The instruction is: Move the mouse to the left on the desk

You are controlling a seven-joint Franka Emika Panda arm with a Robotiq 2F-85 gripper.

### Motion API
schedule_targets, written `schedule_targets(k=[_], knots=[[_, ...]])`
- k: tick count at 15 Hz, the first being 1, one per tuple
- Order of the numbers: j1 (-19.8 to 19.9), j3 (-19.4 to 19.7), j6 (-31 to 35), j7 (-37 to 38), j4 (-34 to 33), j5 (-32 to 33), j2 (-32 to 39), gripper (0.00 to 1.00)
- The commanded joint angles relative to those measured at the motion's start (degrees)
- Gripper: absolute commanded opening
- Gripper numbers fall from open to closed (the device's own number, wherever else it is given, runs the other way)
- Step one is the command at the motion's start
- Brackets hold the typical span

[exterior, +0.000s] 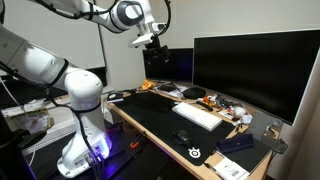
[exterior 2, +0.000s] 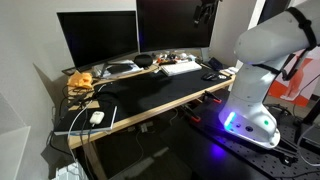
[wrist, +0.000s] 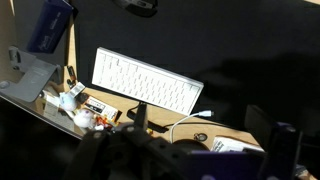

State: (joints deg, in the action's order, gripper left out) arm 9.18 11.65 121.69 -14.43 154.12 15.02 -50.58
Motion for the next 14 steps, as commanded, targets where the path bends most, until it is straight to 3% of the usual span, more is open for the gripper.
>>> schedule_targets(k=[1,10,14], knots=[[-0.01,-0.03,-0.10,0.01,-0.08,-0.04,0.02,1.00],[-1.52,0.02,-2.70,-0.63,-0.86,-1.65,1.09,1.00],[-1.72,-0.79,-3.34,1.58,-1.78,-1.79,4.90,1.00]])
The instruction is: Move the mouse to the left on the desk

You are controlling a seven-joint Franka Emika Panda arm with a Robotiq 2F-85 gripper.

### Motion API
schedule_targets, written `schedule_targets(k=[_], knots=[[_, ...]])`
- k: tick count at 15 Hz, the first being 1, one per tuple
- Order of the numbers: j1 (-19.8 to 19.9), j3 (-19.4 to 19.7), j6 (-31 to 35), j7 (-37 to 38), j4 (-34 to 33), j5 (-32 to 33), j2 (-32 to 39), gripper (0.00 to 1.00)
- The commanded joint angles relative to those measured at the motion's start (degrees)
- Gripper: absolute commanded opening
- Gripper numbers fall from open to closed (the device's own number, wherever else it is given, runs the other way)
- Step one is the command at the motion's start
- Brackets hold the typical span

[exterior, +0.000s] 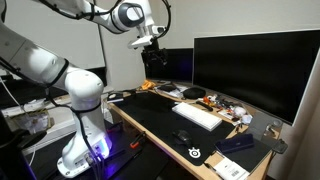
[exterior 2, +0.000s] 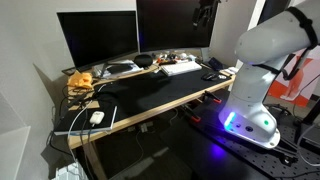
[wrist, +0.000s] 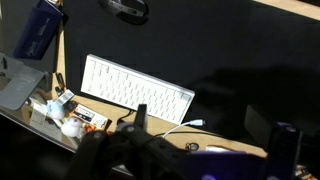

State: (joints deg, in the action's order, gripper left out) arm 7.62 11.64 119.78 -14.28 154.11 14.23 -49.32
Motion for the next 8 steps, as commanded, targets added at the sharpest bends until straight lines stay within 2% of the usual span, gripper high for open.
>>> schedule_targets(k=[1,8], knots=[[-0.18,-0.78,-1.49,1.58,-2.00,-1.04,4.78,1.00],[1.31,-1.45,0.09,6.96,-4.14,-0.36,16.67,1.00]])
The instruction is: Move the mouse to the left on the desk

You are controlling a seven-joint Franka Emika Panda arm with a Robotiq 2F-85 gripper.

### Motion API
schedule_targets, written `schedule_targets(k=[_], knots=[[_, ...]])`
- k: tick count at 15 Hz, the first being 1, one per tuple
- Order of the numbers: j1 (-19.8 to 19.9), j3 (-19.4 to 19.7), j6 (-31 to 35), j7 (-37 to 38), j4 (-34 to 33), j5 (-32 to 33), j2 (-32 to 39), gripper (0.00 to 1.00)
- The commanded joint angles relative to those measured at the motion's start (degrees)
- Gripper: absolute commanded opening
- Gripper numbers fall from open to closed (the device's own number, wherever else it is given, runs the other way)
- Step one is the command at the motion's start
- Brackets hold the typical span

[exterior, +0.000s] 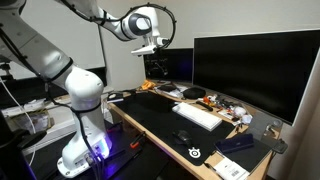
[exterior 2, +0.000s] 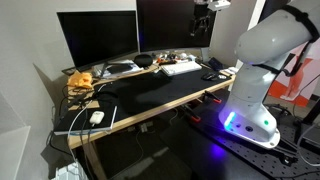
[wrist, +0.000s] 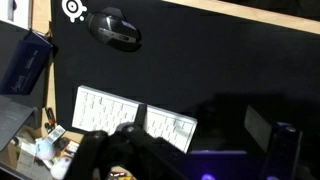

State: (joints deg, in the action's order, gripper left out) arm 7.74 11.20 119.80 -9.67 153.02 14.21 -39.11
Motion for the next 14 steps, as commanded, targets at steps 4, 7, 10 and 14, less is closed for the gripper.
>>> schedule_targets(k=[4,7,10,14], knots=[[1.95,-0.86,3.09,4.79,-4.78,0.46,13.29,1.00],[2.94,-0.78,5.36,5.87,-6.21,0.98,17.38,1.00],[4.23,-0.10,5.19,6.59,-7.61,0.91,20.28,1.00],[6.43,1.60,4.38,5.12,-8.76,1.48,21.67,1.00]])
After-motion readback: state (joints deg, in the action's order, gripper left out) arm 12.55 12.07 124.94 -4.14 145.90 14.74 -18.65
